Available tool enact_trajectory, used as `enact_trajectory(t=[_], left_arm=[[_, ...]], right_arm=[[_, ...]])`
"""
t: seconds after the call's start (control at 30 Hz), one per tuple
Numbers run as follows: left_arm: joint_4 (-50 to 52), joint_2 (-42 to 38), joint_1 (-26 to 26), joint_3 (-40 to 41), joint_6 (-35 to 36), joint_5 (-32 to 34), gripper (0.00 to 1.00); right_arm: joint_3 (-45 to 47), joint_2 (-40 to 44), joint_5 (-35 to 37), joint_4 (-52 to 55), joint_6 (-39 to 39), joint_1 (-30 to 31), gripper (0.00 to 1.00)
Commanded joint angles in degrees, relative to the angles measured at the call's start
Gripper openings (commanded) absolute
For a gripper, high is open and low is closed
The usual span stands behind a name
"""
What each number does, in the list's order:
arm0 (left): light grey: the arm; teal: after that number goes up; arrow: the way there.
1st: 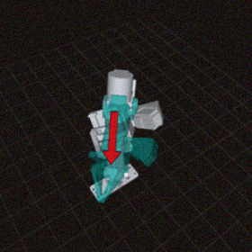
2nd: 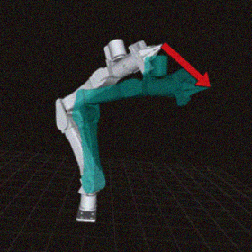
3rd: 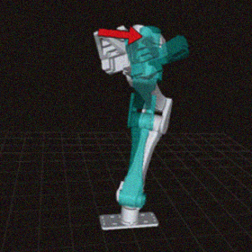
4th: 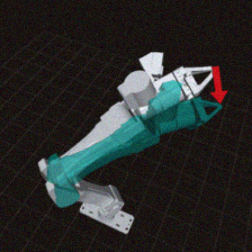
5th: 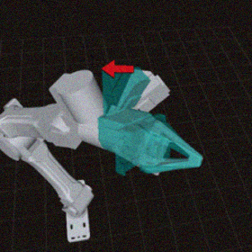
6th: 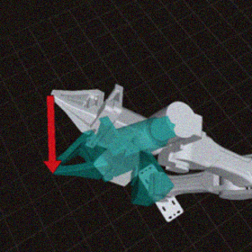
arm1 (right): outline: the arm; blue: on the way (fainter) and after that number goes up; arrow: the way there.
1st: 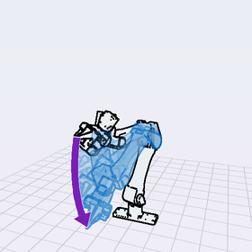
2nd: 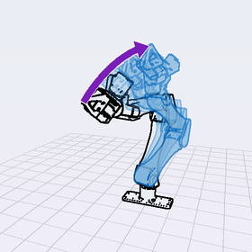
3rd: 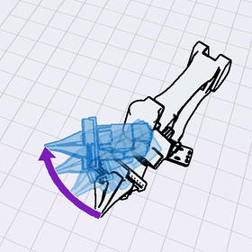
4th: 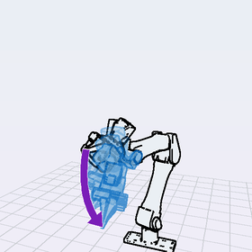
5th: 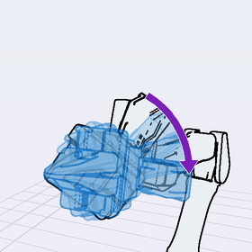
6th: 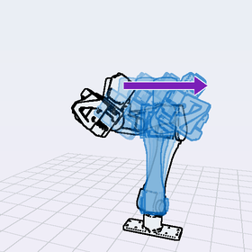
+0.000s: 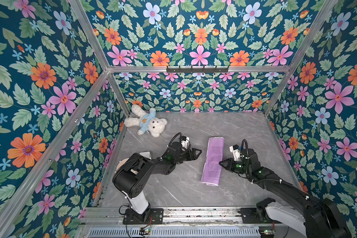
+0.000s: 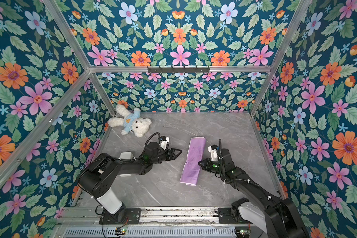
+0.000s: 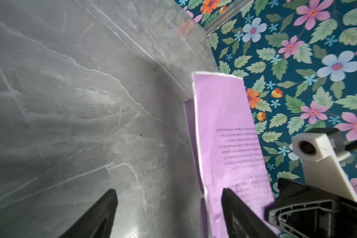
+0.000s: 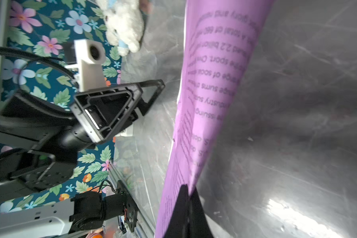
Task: Fold the rectangular paper in half along the long edge
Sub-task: Pick up the paper from the center of the board, then fold the paper.
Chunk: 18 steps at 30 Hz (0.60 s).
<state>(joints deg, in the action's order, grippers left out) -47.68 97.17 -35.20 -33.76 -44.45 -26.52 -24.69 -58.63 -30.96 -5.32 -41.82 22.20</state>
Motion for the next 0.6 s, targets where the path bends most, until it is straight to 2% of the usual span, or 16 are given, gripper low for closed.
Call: enact_trajectory(t=[0.0, 0.03, 0.2, 0.3, 0.4, 0.57], left_arm=[[-19.9, -0.1, -1.4, 2.6, -4.8, -4.2, 0.97], [-23.0, 0.4, -2.1, 3.1, -5.8, -4.7, 0.99], [-40.7, 7.6, -4.7, 2.9, -15.2, -7.5, 1.00], [-48.1, 11.1, -5.8, 2.3, -18.5, -7.7, 0.99], [-49.3, 10.7, -6.0, 2.4, -18.7, -7.6, 0.81], [-45.9, 7.4, -6.0, 2.7, -16.9, -8.2, 0.44]], right_arm=[[-0.8, 2.0, -3.5, -0.9, 0.9, -0.1, 0.00], [-0.8, 2.5, -4.4, -1.7, 0.6, -0.1, 0.00], [-1.1, 4.5, -6.5, -4.2, -0.4, -0.2, 0.00], [-1.0, 5.4, -7.1, -4.5, -0.8, -0.2, 0.00], [-1.1, 5.8, -6.9, -3.0, -0.2, -0.2, 0.00], [-1.0, 5.7, -6.6, -1.6, 0.6, -0.2, 0.00]])
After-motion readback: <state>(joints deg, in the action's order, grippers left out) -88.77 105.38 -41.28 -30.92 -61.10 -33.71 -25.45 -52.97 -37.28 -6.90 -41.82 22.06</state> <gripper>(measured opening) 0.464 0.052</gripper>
